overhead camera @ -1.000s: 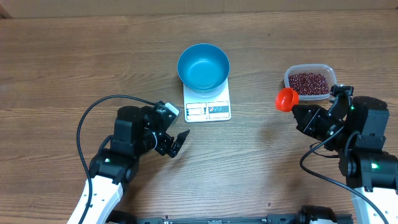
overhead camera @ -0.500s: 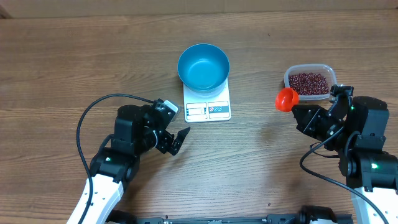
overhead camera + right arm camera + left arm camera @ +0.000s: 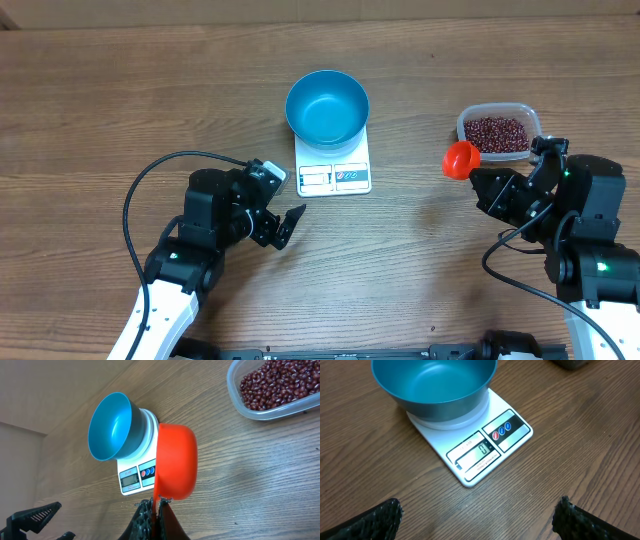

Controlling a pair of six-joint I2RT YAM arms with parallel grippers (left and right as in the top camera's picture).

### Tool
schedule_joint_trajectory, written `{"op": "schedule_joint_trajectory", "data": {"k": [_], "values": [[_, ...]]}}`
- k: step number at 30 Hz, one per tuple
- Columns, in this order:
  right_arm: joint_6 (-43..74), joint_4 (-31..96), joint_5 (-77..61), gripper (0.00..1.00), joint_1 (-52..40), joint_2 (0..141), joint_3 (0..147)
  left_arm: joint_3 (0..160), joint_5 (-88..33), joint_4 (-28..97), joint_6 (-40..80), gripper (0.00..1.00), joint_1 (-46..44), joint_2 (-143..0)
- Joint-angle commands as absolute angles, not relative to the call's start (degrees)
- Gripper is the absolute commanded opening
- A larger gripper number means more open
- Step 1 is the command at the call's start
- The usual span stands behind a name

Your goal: Scoop item into bowl and weigh 150g on scale

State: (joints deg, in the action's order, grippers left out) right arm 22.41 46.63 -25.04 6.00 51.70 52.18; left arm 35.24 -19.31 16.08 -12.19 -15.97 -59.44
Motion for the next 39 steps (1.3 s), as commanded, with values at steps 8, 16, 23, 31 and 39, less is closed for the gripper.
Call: {"op": "schedule_joint_trajectory", "data": {"k": [8, 16, 23, 31, 39], "values": [[22.1, 46.3, -24.4, 0.04, 6.2, 51.6, 53.3, 35.2, -18.3, 16.0, -11.5, 1.00, -15.8, -59.9], [22.1, 46.3, -24.4, 0.04, 6.2, 51.6, 53.3, 35.2, -17.4, 15.9, -11.5, 1.00, -15.8, -59.9], [24.0, 46.9, -23.6, 0.04, 6.2, 52.6, 53.7, 35.2, -17.4, 16.3, -11.6, 0.99, -15.8, -59.9], [17.5, 61.3, -18.6, 0.04, 6.2, 64.4, 71.1, 35.2, -17.4, 16.3, -11.6, 0.99, -15.8, -59.9], [11.6, 72.9, -10.0, 0.04, 6.2, 80.4, 95.7, 35.2, -17.4, 16.3, -11.6, 1.00, -15.8, -59.9]]}}
